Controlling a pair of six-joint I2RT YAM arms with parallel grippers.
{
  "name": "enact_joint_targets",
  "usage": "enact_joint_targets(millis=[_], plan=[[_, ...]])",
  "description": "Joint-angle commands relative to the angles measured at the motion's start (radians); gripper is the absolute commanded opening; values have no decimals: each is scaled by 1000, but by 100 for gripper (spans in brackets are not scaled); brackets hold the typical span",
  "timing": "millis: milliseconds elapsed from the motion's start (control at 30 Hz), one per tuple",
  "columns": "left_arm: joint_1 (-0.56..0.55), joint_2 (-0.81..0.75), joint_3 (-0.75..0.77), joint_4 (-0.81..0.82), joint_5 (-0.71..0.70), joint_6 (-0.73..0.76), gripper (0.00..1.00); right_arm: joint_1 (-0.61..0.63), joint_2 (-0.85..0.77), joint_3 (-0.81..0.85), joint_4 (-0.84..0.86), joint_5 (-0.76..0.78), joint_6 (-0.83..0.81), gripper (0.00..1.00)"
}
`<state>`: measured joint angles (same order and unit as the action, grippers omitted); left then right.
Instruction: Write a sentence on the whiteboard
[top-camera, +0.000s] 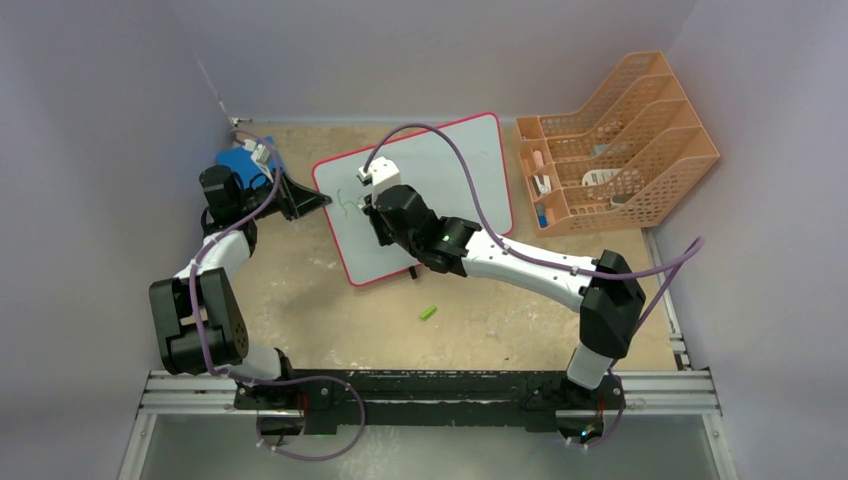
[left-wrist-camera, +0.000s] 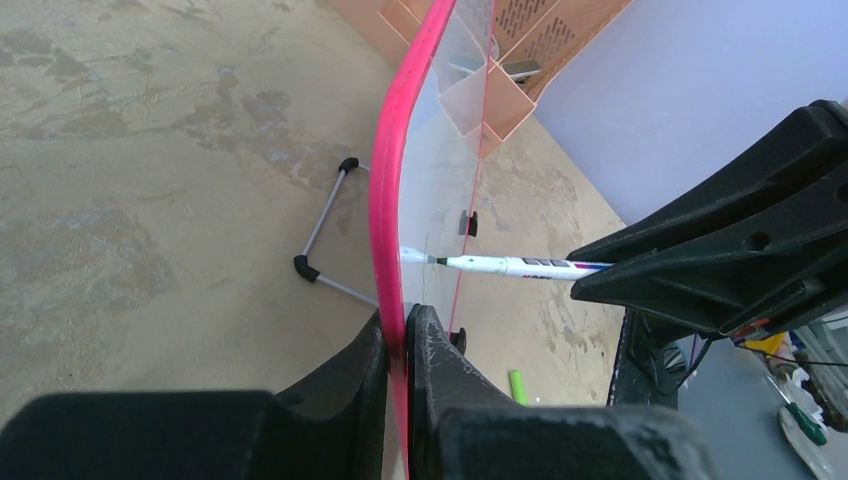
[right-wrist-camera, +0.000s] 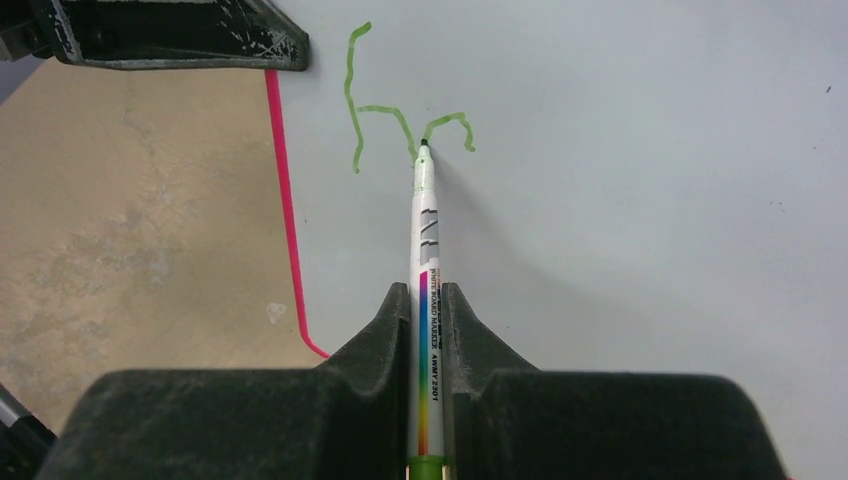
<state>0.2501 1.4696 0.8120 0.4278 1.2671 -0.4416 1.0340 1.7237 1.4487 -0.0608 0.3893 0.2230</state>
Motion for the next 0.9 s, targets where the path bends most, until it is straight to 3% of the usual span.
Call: enact_joint_targets(millis=[0,867], plan=[[-28,-10,20,-8,12,40,0,0,0,5,-18,-10,-4,0],[-28,-11,21,-14,14,43,0,0,-25,-23,-88,11,18,0]])
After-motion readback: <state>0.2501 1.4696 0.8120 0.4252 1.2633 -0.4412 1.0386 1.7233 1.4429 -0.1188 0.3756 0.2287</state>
